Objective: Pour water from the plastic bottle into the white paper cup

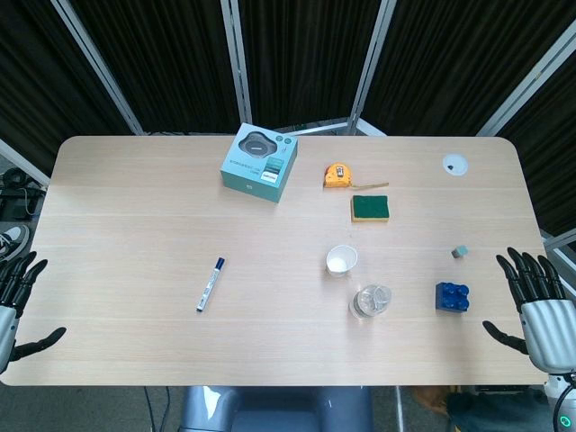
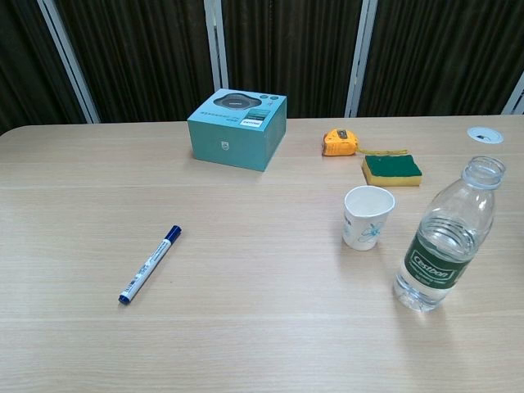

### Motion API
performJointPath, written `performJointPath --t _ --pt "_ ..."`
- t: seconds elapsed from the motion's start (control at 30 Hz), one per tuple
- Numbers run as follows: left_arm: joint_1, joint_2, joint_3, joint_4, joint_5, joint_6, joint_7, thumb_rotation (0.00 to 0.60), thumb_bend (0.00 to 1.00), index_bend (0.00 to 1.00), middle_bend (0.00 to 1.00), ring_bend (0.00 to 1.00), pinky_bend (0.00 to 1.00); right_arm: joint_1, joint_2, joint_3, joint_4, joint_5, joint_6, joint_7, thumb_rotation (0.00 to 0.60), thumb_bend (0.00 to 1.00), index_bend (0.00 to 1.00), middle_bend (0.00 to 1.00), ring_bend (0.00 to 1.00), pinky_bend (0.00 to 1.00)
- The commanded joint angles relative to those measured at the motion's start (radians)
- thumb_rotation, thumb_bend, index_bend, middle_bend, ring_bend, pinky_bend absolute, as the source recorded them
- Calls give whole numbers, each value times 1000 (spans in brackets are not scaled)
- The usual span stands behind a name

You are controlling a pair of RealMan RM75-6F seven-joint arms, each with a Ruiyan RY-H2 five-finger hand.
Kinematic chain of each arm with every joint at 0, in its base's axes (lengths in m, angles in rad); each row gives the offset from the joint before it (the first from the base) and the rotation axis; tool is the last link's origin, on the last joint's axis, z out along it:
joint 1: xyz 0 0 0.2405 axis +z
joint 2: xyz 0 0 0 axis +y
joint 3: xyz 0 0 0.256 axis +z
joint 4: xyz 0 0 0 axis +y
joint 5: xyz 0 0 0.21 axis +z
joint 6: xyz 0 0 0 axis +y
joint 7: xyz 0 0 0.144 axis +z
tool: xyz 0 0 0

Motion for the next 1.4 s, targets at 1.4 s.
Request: performJointPath --t 1.4 --pt "-46 -76 -45 15 -144 -113 159 600 0 0 0 0 0 371 -317 -156 567 -164 -415 1010 600 0 0 100 24 0"
